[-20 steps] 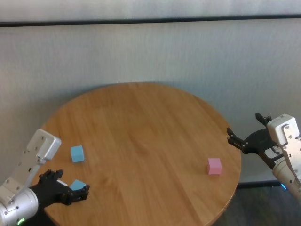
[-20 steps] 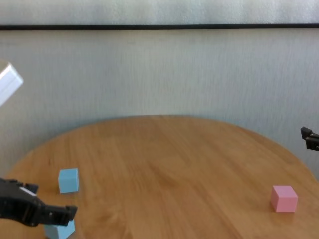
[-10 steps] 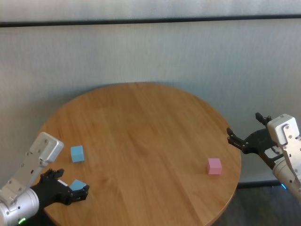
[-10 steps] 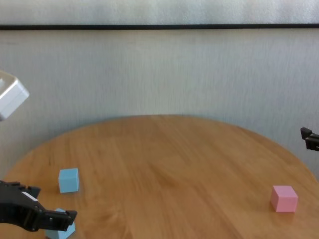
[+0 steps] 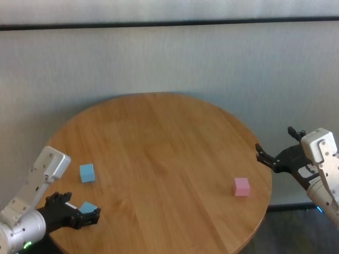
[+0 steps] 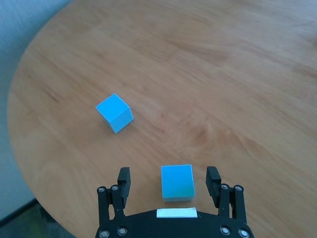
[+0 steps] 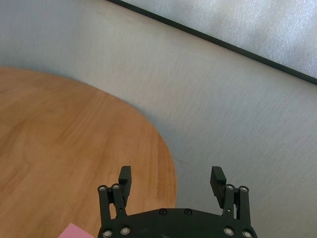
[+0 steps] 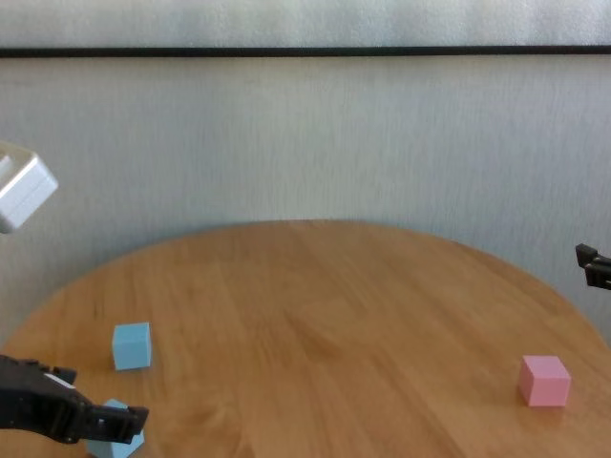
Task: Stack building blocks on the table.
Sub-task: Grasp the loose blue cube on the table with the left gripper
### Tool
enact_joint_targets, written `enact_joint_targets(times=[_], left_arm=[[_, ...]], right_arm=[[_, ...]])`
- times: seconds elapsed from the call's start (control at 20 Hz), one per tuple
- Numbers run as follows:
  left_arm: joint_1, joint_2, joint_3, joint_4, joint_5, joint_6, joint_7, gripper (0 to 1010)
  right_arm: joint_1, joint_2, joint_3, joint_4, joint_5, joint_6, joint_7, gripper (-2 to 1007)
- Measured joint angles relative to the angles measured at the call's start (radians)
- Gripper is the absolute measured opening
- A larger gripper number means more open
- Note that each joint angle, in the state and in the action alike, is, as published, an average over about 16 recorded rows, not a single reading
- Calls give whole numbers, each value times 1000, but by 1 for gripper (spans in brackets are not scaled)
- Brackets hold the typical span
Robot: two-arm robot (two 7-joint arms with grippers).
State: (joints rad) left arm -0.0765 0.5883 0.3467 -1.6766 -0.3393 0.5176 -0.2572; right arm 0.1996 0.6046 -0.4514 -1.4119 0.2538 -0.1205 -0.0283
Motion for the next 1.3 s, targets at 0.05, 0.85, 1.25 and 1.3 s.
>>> enact_joint_targets(times=[0.05,0.85,1.25,1.3], left_arm=[[-2,-4,-1,3,0,5,0,1002],[-30,-42,-9,48,27,71,-15,1003],[-41,-48,-9,55,50,95,-22,1003],[-42,-48,-9,56,53,97,-22,1003]], right_arm=[[0,0,0,0,0,0,0,1005],[0,0,0,0,0,0,0,1005],[0,0,0,0,0,0,0,1005],[0,0,0,0,0,0,0,1005]])
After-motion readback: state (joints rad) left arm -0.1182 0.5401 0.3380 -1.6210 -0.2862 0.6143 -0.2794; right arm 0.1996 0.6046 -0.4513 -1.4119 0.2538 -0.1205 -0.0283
